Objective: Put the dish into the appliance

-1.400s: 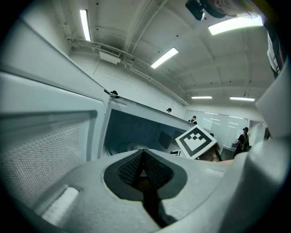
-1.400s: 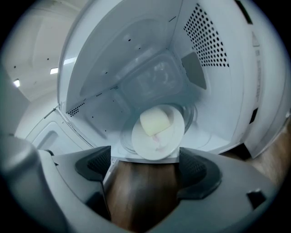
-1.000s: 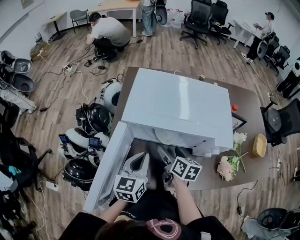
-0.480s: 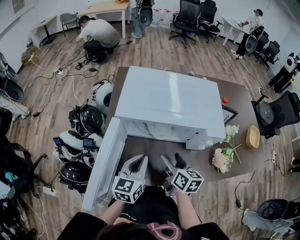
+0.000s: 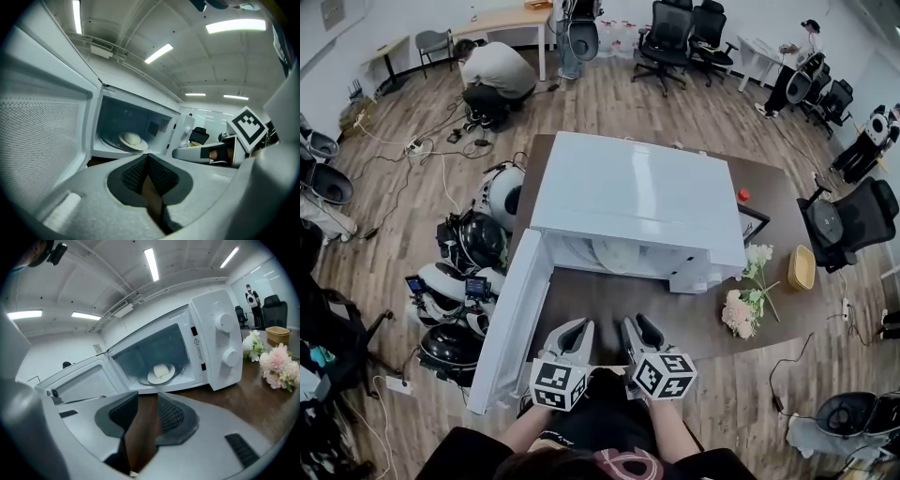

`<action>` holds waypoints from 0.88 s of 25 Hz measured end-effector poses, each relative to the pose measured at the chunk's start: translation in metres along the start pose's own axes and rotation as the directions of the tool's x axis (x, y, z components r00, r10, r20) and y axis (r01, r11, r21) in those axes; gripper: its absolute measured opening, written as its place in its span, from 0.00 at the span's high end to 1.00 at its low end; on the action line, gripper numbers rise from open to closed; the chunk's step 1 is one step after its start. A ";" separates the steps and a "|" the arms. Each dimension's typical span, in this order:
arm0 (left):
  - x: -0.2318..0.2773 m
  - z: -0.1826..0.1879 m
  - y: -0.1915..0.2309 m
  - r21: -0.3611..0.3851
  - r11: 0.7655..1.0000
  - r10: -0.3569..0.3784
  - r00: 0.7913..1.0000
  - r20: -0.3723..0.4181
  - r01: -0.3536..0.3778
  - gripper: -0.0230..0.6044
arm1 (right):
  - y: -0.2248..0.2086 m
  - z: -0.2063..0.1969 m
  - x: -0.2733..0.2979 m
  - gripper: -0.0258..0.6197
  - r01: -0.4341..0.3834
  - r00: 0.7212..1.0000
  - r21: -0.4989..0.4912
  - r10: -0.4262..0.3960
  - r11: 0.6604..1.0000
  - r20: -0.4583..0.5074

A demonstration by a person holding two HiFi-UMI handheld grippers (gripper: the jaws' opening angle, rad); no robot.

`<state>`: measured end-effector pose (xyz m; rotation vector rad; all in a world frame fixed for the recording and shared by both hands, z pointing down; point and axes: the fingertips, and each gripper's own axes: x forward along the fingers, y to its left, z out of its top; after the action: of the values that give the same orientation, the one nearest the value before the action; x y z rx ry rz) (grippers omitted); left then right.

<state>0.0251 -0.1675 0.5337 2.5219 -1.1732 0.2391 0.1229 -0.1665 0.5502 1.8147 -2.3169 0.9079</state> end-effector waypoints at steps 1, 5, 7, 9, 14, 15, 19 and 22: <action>-0.001 -0.001 -0.001 0.003 1.000 -0.002 1.000 0.000 0.002 0.95 | 0.000 -0.001 -0.001 0.76 0.015 1.000 -0.015 -0.015 1.000 0.003; -0.005 -0.003 -0.001 0.006 1.000 -0.004 1.000 0.007 0.004 0.95 | -0.001 -0.004 -0.007 0.91 0.072 0.997 -0.078 -0.070 0.994 0.023; -0.005 -0.004 -0.002 0.008 1.000 -0.006 1.000 0.009 0.006 0.95 | -0.001 -0.005 -0.008 0.93 0.086 0.996 -0.098 -0.084 0.991 0.024; -0.004 -0.006 -0.004 0.008 1.000 -0.012 1.000 0.005 0.012 0.95 | -0.001 -0.007 -0.009 0.94 0.095 0.995 -0.105 -0.092 0.990 0.026; 0.000 -0.009 -0.010 0.023 0.999 -0.042 0.999 -0.015 0.043 0.95 | -0.002 -0.008 -0.008 0.95 0.118 0.993 -0.110 -0.114 0.987 0.038; 0.000 -0.010 -0.010 0.026 0.999 -0.045 0.999 -0.019 0.045 0.95 | -0.002 -0.010 -0.007 0.95 0.120 0.993 -0.107 -0.117 0.987 0.036; 0.002 -0.010 -0.013 0.037 0.998 -0.054 0.998 -0.018 0.055 0.95 | -0.005 -0.012 -0.006 0.95 0.136 0.991 -0.114 -0.132 0.984 0.037; 0.005 -0.011 -0.012 0.039 0.998 -0.049 0.999 -0.023 0.050 0.95 | -0.007 -0.011 -0.003 0.95 0.137 0.990 -0.117 -0.133 0.984 0.036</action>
<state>0.0375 -0.1603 0.5427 2.5726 -1.1069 0.2792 0.1267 -0.1591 0.5608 1.9186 -2.1802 0.7144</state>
